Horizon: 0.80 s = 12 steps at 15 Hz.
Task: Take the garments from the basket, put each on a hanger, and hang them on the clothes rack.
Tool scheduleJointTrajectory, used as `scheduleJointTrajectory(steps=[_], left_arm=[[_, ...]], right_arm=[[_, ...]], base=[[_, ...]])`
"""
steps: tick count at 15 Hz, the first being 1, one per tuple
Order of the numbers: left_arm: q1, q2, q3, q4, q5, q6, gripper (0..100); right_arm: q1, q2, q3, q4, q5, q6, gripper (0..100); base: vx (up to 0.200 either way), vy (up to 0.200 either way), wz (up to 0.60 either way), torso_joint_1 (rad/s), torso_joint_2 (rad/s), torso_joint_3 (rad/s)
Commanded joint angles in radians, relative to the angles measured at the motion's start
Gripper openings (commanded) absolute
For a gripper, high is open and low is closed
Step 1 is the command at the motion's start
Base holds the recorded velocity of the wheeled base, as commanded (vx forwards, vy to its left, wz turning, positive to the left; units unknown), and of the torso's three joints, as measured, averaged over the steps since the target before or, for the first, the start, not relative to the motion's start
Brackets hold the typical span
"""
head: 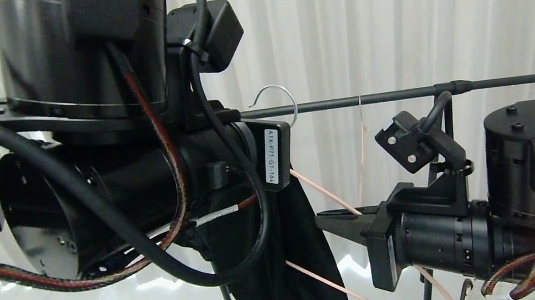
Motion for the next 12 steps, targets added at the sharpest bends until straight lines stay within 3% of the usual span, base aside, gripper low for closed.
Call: scheduleJointTrajectory(steps=[1, 3, 4, 8, 12], left_arm=[[-0.002, -0.003, 0.003, 0.0, 0.003, 0.0, 0], [0.003, -0.003, 0.003, 0.0, 0.008, 0.001, 0], [0.012, -0.003, 0.003, 0.0, 0.021, 0.001, 100], [0.051, -0.035, 0.007, 0.0, 0.037, 0.049, 100], [0.067, -0.046, 0.009, -0.002, 0.037, 0.049, 100]], right_arm=[[-0.003, 0.001, -0.001, -0.001, -0.002, 0.002, 0], [-0.018, -0.002, 0.001, -0.001, -0.007, 0.002, 0], [-0.029, -0.008, 0.001, -0.001, -0.021, 0.001, 0], [-0.06, -0.029, 0.001, -0.001, -0.048, -0.001, 0], [-0.071, -0.051, 0.001, -0.001, -0.081, -0.007, 0]], base=[[0.0, 0.0, 0.0, 0.0, 0.0, 0.0], [0.0, 0.0, 0.0, 0.0, 0.0, 0.0], [0.0, 0.0, 0.0, 0.0, 0.0, 0.0], [0.0, 0.0, 0.0, 0.0, 0.0, 0.0], [0.0, 0.0, 0.0, 0.0, 0.0, 0.0]])
